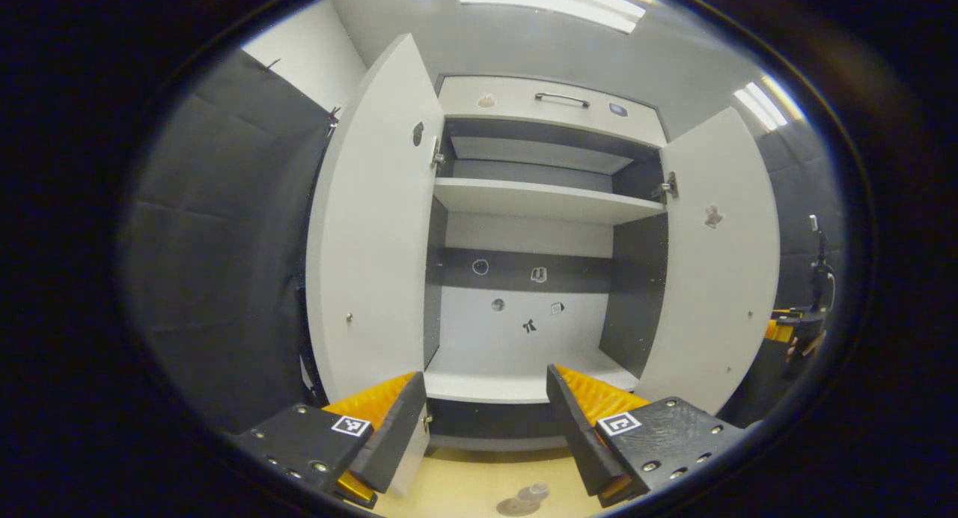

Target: Grasp the bottle in the cabinet with the left hand and place it on the coaster, then close the right door with the right hand and the left door with the left hand.

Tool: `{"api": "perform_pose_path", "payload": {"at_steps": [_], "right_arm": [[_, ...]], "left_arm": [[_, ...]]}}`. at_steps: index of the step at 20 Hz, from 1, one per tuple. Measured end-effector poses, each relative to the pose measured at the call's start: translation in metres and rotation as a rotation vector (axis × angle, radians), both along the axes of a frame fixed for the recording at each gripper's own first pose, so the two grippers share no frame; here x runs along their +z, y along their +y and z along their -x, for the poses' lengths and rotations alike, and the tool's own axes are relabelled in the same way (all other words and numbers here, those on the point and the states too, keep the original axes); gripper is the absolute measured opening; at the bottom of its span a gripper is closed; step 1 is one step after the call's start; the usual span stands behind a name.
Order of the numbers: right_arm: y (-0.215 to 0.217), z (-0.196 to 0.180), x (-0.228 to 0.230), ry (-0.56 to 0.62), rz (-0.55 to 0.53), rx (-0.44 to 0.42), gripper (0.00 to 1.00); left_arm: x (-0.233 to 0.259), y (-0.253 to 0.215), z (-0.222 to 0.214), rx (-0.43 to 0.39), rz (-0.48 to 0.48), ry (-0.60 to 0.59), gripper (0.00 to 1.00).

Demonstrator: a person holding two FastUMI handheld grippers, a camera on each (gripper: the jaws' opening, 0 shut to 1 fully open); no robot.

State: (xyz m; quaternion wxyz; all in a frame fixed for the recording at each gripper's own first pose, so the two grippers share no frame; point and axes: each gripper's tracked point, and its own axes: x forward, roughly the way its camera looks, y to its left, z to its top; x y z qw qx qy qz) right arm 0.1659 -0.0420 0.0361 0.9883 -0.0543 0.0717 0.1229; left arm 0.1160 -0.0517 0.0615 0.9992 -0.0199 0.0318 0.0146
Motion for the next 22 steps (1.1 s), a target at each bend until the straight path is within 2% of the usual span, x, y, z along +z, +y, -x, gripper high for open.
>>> {"api": "perform_pose_path", "payload": {"at_steps": [2, 3, 6, 7, 8, 10, 11, 12, 13, 14, 15, 16, 17, 19, 20, 21, 22], "right_arm": [[0.02, 0.003, -0.002, -0.002, -0.013, 0.018, 0.95], [0.033, 0.004, -0.004, -0.002, -0.019, 0.031, 0.96], [0.068, 0.005, -0.004, -0.019, -0.004, 0.057, 0.95], [0.078, 0.004, -0.006, -0.027, 0.005, 0.066, 0.95], [0.088, 0.004, -0.006, -0.032, 0.008, 0.075, 0.95], [0.11, 0.002, -0.01, -0.029, 0.003, 0.092, 0.96], [0.123, 0.002, -0.012, -0.022, -0.005, 0.103, 0.96], [0.134, 0.0, -0.014, -0.019, -0.009, 0.105, 0.92], [0.144, 0.0, -0.015, -0.016, -0.011, 0.112, 0.95], [0.157, 0.001, -0.015, -0.013, -0.022, 0.133, 0.96], [0.167, 0.002, -0.015, -0.014, -0.036, 0.145, 0.92], [0.174, 0.004, -0.013, -0.018, -0.049, 0.15, 0.96], [0.178, 0.005, -0.014, -0.018, -0.057, 0.151, 0.96], [0.181, 0.007, -0.015, -0.028, -0.06, 0.135, 0.96], [0.181, 0.009, -0.015, -0.028, -0.062, 0.132, 0.92], [0.18, 0.01, -0.017, -0.028, -0.063, 0.123, 0.96], [0.176, 0.01, -0.018, -0.029, -0.064, 0.11, 0.96]], "left_arm": [[-0.004, 0.01, 0.004, -0.001, 0.008, 0.005, 0.94], [-0.006, 0.015, 0.006, 0.002, 0.01, 0.009, 0.99], [-0.013, 0.038, 0.018, 0.03, 0.005, 0.026, 0.94], [-0.014, 0.045, 0.023, 0.035, 0.008, 0.029, 0.94], [-0.017, 0.052, 0.027, 0.04, 0.014, 0.035, 0.99], [-0.023, 0.066, 0.036, 0.052, 0.026, 0.046, 0.99], [-0.025, 0.074, 0.042, 0.062, 0.027, 0.049, 0.94], [-0.028, 0.085, 0.049, 0.08, 0.022, 0.051, 0.94], [-0.028, 0.1, 0.055, 0.105, 0.013, 0.049, 0.99], [-0.03, 0.11, 0.062, 0.126, 0.01, 0.046, 0.99], [-0.032, 0.12, 0.07, 0.145, 0.01, 0.043, 0.94], [-0.033, 0.131, 0.079, 0.162, 0.011, 0.04, 0.99], [-0.034, 0.144, 0.086, 0.178, 0.011, 0.037, 0.94], [-0.033, 0.17, 0.093, 0.206, 0.008, 0.031, 0.94], [-0.033, 0.182, 0.094, 0.219, 0.003, 0.028, 0.99], [-0.033, 0.195, 0.093, 0.236, -0.003, 0.022, 0.94], [-0.029, 0.208, 0.092, 0.255, -0.01, 0.01, 0.99]]}}
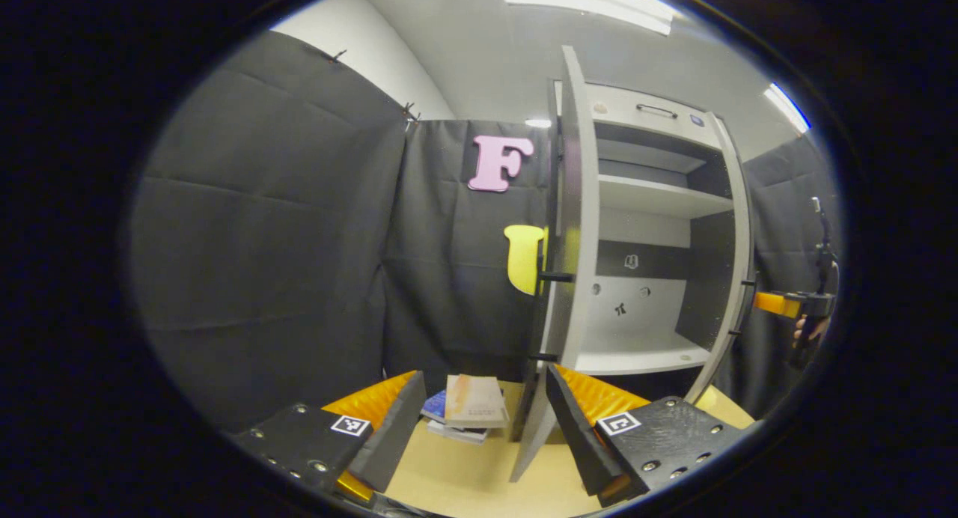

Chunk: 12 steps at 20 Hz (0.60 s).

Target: Grasp the bottle in the cabinet with the left hand and place it on the coaster, then close the right door with the right hand and the left door with the left hand.

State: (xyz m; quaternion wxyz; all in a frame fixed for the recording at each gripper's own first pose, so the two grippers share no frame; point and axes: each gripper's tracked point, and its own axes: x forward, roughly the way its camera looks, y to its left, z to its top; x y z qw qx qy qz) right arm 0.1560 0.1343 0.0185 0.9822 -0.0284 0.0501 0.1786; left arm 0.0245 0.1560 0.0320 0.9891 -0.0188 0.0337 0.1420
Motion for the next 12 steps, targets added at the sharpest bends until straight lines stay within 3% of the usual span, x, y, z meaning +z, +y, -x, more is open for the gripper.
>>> {"api": "perform_pose_path", "payload": {"at_steps": [2, 3, 4, 5, 7, 8, 12], "right_arm": [[-0.007, 0.002, 0.0, -0.001, -0.004, -0.026, 0.96], [-0.012, 0.004, -0.001, 0.0, -0.007, -0.04, 0.92], [-0.018, 0.006, -0.001, -0.002, -0.011, -0.055, 0.96], [-0.023, 0.008, -0.001, -0.006, -0.013, -0.071, 0.96], [-0.035, 0.012, -0.003, -0.007, -0.012, -0.111, 0.95], [-0.042, 0.015, -0.005, -0.003, -0.012, -0.132, 0.95], [-0.064, 0.025, -0.013, 0.01, -0.029, -0.205, 0.96]], "left_arm": [[0.004, 0.021, -0.007, 0.013, -0.007, -0.017, 0.94], [0.006, 0.03, -0.012, 0.01, -0.003, -0.022, 0.99], [0.008, 0.039, -0.018, 0.006, 0.004, -0.028, 0.94], [0.011, 0.045, -0.022, -0.001, 0.008, -0.036, 0.99], [0.017, 0.054, -0.036, -0.038, 0.011, -0.053, 0.94], [0.02, 0.057, -0.045, -0.063, 0.01, -0.055, 0.99], [0.021, 0.057, -0.088, -0.157, -0.027, -0.047, 0.94]]}}
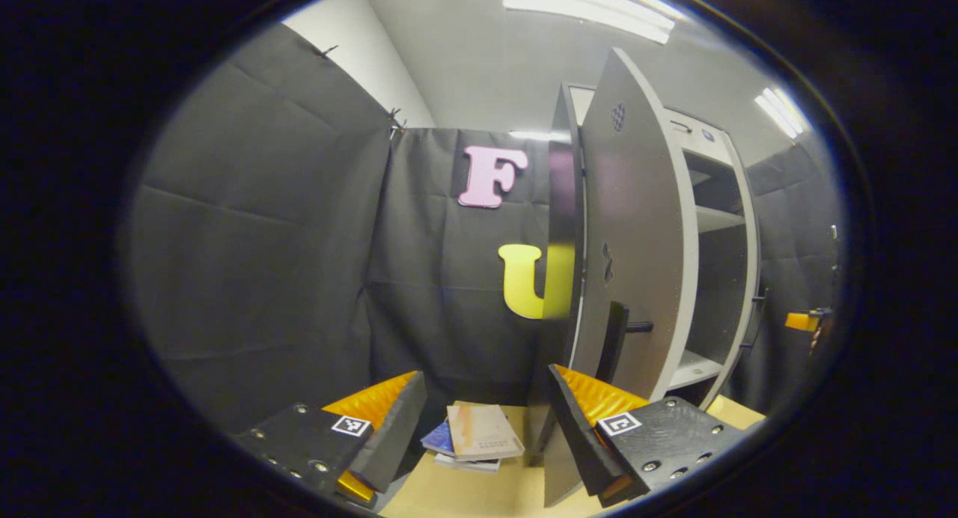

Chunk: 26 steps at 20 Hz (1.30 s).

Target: Grasp the bottle in the cabinet with the left hand and place it on the coaster, then close the right door with the right hand and the left door with the left hand.

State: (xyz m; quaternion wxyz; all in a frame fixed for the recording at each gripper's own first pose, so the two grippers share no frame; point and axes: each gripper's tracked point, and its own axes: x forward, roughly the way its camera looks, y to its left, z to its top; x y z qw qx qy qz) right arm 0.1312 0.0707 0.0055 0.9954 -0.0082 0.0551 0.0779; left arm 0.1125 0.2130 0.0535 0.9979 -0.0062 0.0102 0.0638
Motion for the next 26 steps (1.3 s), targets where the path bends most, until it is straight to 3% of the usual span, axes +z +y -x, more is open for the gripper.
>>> {"api": "perform_pose_path", "payload": {"at_steps": [1, 4, 5, 7, 9, 11, 12, 13, 15, 16, 17, 18, 19, 21, 26], "right_arm": [[-0.005, 0.003, -0.003, 0.003, -0.003, -0.018, 0.96], [-0.018, 0.012, -0.01, 0.008, -0.012, -0.07, 0.91], [-0.022, 0.016, -0.012, 0.01, -0.014, -0.086, 0.95], [-0.031, 0.021, -0.018, 0.017, -0.014, -0.117, 0.95], [-0.038, 0.026, -0.023, 0.03, -0.017, -0.144, 0.96], [-0.046, 0.029, -0.028, 0.039, -0.02, -0.172, 0.96], [-0.049, 0.03, -0.031, 0.046, -0.018, -0.187, 0.95], [-0.051, 0.032, -0.035, 0.055, -0.017, -0.196, 0.95], [-0.048, 0.033, -0.038, 0.072, -0.032, -0.191, 0.96], [-0.045, 0.032, -0.039, 0.076, -0.04, -0.185, 0.96], [-0.043, 0.033, -0.04, 0.078, -0.044, -0.179, 0.96], [-0.042, 0.033, -0.042, 0.079, -0.043, -0.176, 0.96], [-0.041, 0.033, -0.043, 0.079, -0.039, -0.173, 0.92], [-0.041, 0.034, -0.043, 0.077, -0.034, -0.171, 0.96], [-0.056, 0.042, -0.044, 0.078, -0.035, -0.199, 0.96]], "left_arm": [[0.001, -0.002, -0.01, -0.024, -0.013, -0.002, 0.99], [0.002, -0.007, -0.039, -0.079, -0.039, -0.004, 0.99], [0.003, -0.01, -0.045, -0.098, -0.037, -0.012, 0.99], [-0.001, -0.019, -0.056, -0.135, -0.035, -0.009, 0.88], [-0.001, -0.025, -0.063, -0.138, -0.053, -0.004, 0.94], [0.0, -0.032, -0.061, -0.133, -0.071, -0.001, 0.93], [0.0, -0.034, -0.059, -0.127, -0.073, 0.002, 0.99], [-0.001, -0.036, -0.058, -0.119, -0.074, 0.0, 0.93], [-0.002, -0.038, -0.06, -0.115, -0.073, -0.001, 0.98], [-0.001, -0.04, -0.061, -0.123, -0.075, 0.001, 0.93], [0.0, -0.043, -0.062, -0.135, -0.076, 0.0, 0.99], [0.001, -0.048, -0.064, -0.152, -0.07, -0.005, 0.93], [0.002, -0.057, -0.066, -0.17, -0.059, -0.009, 0.93], [-0.008, -0.089, -0.075, -0.211, -0.066, 0.014, 0.93], [-0.019, -0.123, -0.084, -0.213, -0.018, 0.013, 0.97]]}}
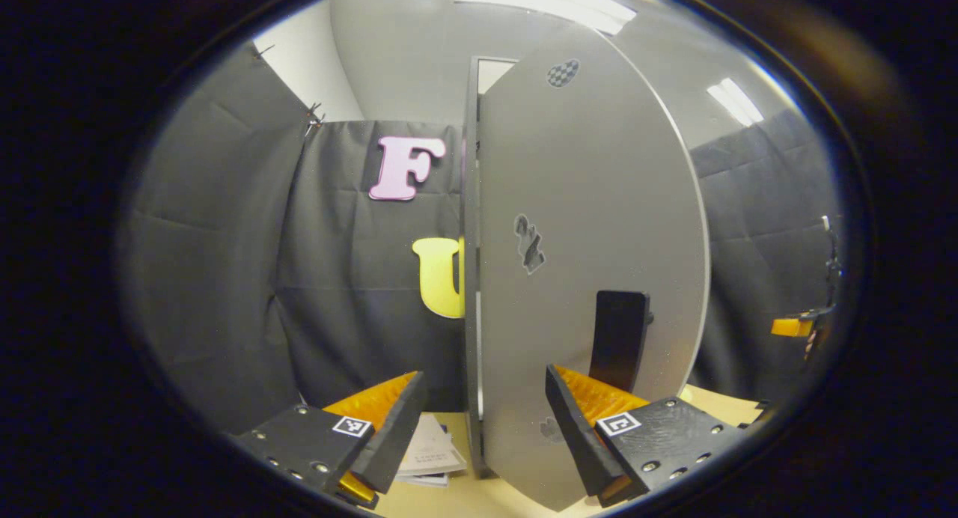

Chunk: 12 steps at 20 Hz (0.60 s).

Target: Grasp the bottle in the cabinet with the left hand and place it on the coaster, then close the right door with the right hand and the left door with the left hand.

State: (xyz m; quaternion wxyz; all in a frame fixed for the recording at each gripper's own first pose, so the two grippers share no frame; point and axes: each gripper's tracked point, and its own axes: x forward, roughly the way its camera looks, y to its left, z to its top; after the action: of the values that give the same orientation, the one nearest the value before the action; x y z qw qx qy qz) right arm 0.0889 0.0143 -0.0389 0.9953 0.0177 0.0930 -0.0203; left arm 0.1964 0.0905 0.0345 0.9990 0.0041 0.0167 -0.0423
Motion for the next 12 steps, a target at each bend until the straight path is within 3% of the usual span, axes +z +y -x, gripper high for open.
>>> {"api": "perform_pose_path", "payload": {"at_steps": [2, 3, 4, 5, 6, 9, 12], "right_arm": [[-0.012, 0.008, -0.005, 0.008, 0.004, -0.023, 0.96], [-0.018, 0.01, -0.008, 0.018, 0.005, -0.032, 0.96], [-0.022, 0.012, -0.01, 0.025, 0.004, -0.038, 0.96], [-0.028, 0.013, -0.013, 0.031, 0.001, -0.044, 0.92], [-0.033, 0.013, -0.013, 0.037, -0.003, -0.049, 0.96], [-0.051, 0.018, -0.011, 0.058, -0.018, -0.069, 0.96], [-0.072, 0.018, -0.003, 0.064, -0.009, -0.101, 0.91]], "left_arm": [[-0.002, -0.015, -0.01, -0.002, 0.018, -0.003, 0.99], [-0.003, -0.024, -0.012, -0.011, 0.024, -0.001, 0.93], [-0.003, -0.033, -0.015, -0.021, 0.031, 0.002, 0.97], [-0.005, -0.042, -0.02, -0.031, 0.039, 0.004, 0.96], [-0.006, -0.052, -0.026, -0.043, 0.051, 0.007, 0.95], [-0.012, -0.087, -0.042, -0.089, 0.103, 0.028, 0.94], [-0.008, -0.104, -0.053, -0.078, 0.08, 0.037, 0.96]]}}
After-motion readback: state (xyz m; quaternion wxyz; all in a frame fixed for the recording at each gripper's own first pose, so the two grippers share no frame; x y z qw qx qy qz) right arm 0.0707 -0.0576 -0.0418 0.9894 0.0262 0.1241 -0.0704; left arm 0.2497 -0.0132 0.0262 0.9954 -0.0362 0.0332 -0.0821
